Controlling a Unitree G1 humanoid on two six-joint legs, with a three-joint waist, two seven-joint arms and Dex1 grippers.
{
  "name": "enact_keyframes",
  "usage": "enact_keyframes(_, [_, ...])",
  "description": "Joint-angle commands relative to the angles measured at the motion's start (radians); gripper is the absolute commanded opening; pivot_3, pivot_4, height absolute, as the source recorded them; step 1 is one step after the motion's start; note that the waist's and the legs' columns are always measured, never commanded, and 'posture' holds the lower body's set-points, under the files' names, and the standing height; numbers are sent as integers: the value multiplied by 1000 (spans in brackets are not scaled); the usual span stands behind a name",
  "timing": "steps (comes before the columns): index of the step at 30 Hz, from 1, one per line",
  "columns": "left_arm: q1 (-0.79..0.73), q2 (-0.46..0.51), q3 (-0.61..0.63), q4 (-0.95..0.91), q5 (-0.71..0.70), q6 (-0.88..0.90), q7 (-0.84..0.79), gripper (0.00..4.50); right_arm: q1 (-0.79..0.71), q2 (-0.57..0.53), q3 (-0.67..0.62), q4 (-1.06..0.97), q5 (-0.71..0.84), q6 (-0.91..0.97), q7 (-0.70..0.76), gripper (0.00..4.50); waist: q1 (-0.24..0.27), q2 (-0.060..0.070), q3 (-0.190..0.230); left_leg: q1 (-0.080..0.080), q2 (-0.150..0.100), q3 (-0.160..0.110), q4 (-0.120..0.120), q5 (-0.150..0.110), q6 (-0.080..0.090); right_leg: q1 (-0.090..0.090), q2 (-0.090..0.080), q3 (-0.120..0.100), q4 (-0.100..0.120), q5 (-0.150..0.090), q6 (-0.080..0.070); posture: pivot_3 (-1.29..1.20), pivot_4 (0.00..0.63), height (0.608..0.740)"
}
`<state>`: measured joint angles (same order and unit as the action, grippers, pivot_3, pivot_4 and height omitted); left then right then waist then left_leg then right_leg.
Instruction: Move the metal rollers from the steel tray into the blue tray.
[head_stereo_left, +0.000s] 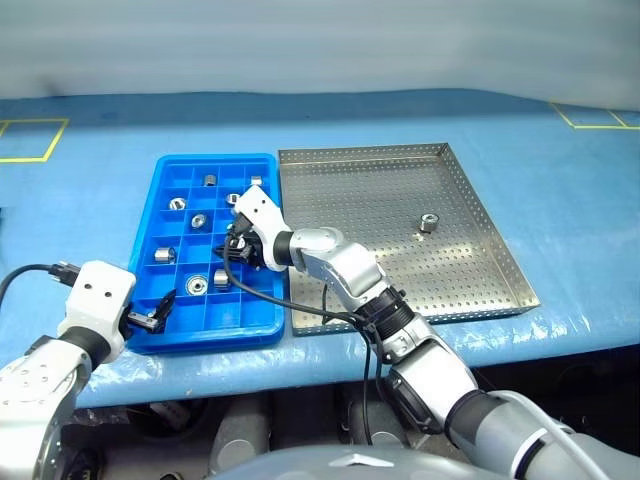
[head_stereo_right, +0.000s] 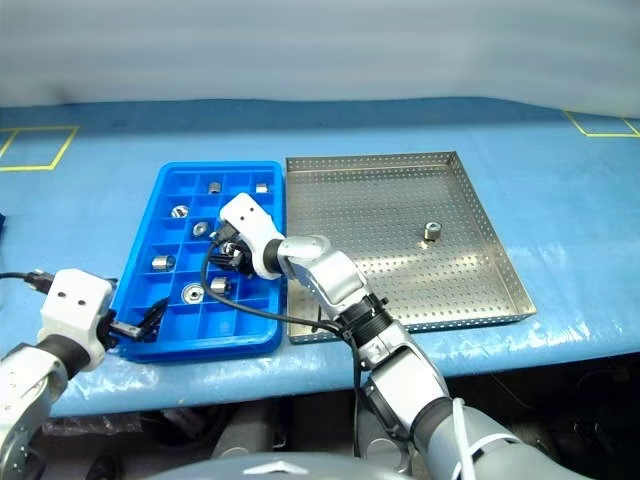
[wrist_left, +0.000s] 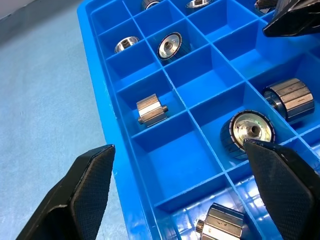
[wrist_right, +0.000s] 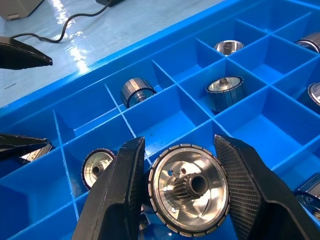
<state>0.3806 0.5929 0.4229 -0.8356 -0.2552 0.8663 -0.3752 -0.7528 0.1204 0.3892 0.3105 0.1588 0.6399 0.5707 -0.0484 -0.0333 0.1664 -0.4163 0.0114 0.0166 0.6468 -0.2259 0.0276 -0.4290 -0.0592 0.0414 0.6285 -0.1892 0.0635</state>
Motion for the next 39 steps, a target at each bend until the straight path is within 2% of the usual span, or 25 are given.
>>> enact_keyframes(1, [-3,-3,11,-44,8,-7,6,4500,6,-2,5,-37,-6,-10,16,1846,3,0,0,0,0,0,0,0,0,0,0,0,0,0,0,79,150,740])
enact_keyframes(9, [-27,-12,15,-40,-7,-17,5,4500,94,-83,35,-214,-2,71,53,1846,17,0,0,0,0,0,0,0,0,0,0,-1,0,0,0,63,150,740])
enact_keyframes(17, [-66,5,-9,-16,4,-13,0,4500,130,-110,39,-235,-14,97,33,1846,14,0,0,1,0,0,0,1,-1,1,2,-1,1,0,-1,28,150,740])
enact_keyframes(19, [-81,8,-20,-9,4,-12,0,4500,135,-115,43,-228,-29,91,18,2574,13,0,0,1,0,0,0,1,-1,1,2,-1,1,0,-1,21,150,740])
enact_keyframes(23, [-121,2,-44,7,-5,-19,-2,4500,153,-122,23,-280,-16,90,15,3754,13,-1,0,1,0,0,1,1,-1,1,2,-1,1,0,-1,-3,150,740])
enact_keyframes(27, [-171,-34,-52,23,-43,-18,-3,4500,169,-129,-57,-340,8,108,-29,3754,12,-1,0,1,0,0,2,1,-1,1,1,-1,1,0,0,-20,150,740])
enact_keyframes(30, [-211,-53,-75,46,-57,-16,2,4500,185,-179,-108,-421,-10,118,-70,3754,11,-1,0,1,0,0,2,1,-1,2,1,-1,1,0,0,-52,150,740])
enact_keyframes(36, [-319,-74,-206,116,-60,-42,-3,4500,198,-291,-257,-474,-76,168,-226,3754,5,-1,0,1,-1,2,2,1,-1,2,2,-1,1,0,0,-107,150,740])
enact_keyframes(39, [-403,-133,-277,174,-76,-74,4,4500,216,-366,-273,-480,-132,160,-268,3754,0,0,0,0,-2,4,3,1,0,2,2,-1,1,0,0,-120,150,740])
